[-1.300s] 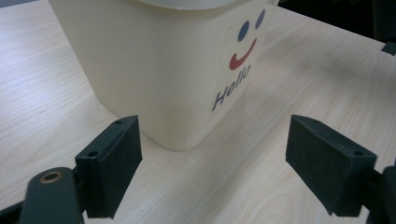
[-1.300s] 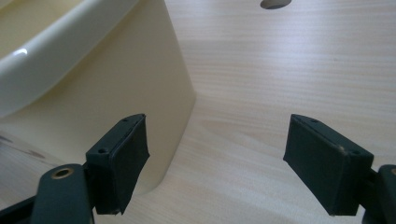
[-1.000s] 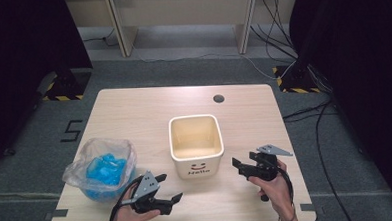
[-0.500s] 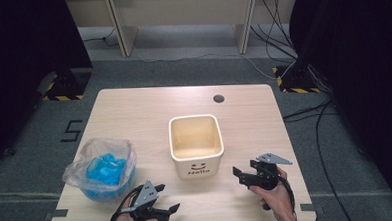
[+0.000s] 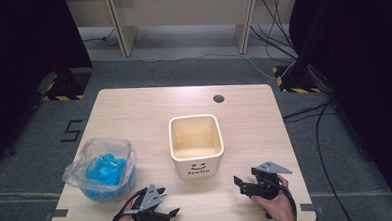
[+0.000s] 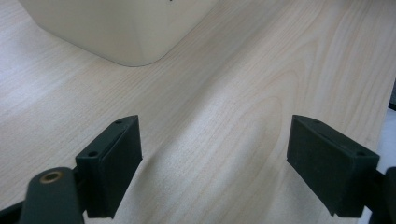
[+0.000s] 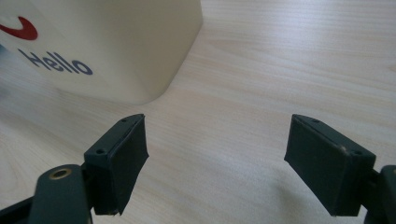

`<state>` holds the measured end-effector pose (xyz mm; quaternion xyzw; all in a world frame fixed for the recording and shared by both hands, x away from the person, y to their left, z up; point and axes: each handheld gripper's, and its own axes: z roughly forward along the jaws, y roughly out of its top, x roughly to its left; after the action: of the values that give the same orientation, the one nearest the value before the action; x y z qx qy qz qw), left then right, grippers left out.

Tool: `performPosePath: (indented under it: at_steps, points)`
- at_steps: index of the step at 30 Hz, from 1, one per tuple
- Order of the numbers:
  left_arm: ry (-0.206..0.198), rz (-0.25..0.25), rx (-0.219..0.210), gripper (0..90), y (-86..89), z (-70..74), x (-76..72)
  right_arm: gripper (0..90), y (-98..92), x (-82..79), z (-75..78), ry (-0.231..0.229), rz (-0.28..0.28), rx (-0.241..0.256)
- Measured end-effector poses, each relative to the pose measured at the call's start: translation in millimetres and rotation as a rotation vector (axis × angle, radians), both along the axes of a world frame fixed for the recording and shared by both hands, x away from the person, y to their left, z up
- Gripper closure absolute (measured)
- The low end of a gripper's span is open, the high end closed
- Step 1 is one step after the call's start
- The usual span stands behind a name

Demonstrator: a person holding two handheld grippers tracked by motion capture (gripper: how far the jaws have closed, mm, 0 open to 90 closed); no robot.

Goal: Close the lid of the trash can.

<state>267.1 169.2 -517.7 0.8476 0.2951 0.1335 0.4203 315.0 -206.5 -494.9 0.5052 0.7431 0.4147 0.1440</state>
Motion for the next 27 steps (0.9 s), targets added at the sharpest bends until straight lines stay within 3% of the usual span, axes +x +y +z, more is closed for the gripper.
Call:
performPosePath:
  at_steps: [10, 27]
  points:
    - [0.014, 0.016, 0.029, 17.2, 3.0, -2.7, 3.8, 19.6, -3.5, -9.4, -5.8, 0.006, 0.002, -0.018]
    - [0.015, 0.025, 0.016, 17.1, 4.0, -1.6, 4.6, 19.3, -5.0, -9.1, -7.7, 0.008, -0.005, -0.014]
